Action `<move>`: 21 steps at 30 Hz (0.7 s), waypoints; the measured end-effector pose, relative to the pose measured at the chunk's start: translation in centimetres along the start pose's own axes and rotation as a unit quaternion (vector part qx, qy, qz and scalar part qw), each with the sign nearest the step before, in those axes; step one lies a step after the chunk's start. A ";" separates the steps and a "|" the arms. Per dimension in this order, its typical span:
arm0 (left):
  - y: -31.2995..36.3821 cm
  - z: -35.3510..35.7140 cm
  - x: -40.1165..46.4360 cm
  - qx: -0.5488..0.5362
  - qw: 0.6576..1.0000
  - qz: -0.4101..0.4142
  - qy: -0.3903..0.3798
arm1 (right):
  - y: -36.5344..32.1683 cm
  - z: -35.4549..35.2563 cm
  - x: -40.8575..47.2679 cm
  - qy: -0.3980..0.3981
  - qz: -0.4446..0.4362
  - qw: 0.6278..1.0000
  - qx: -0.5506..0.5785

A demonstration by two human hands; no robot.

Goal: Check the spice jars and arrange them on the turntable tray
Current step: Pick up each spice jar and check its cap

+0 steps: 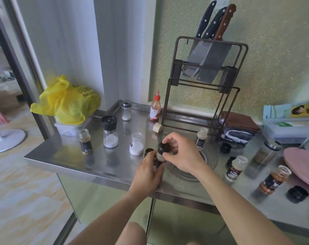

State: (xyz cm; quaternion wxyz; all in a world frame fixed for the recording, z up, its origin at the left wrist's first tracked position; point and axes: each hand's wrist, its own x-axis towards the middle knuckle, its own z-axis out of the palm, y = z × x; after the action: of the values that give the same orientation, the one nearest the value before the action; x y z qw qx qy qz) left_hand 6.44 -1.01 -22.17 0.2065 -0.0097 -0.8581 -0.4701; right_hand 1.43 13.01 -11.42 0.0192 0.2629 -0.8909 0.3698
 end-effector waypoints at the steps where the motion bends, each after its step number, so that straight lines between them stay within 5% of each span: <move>1: -0.1 0.1 0.0 0.002 1.000 0.007 -0.005 | -0.1 -0.1 0.1 -0.009 -0.014 0.999 -0.027; 8: -0.5 0.0 0.1 0.007 0.998 0.056 0.016 | -1.2 -0.9 0.8 -0.059 -0.049 0.972 -0.224; 12: -0.6 -0.2 0.2 0.009 0.995 0.091 0.030 | -1.0 -1.9 1.2 -0.129 -0.054 0.967 -0.213; 17: -0.8 -0.2 0.0 0.004 0.993 0.114 0.012 | -1.0 -2.3 1.7 -0.118 -0.026 0.954 -0.274; 21: -0.7 -0.3 0.1 -0.013 0.994 0.104 0.012 | -0.7 -2.8 1.9 -0.152 -0.030 0.967 -0.204</move>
State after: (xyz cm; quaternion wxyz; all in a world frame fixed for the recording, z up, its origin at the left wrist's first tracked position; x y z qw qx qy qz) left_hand 6.28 -1.63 -22.56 0.2644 -0.0964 -0.8437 -0.4572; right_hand -0.36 13.58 -8.53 -0.0523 0.3328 -0.9318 0.1353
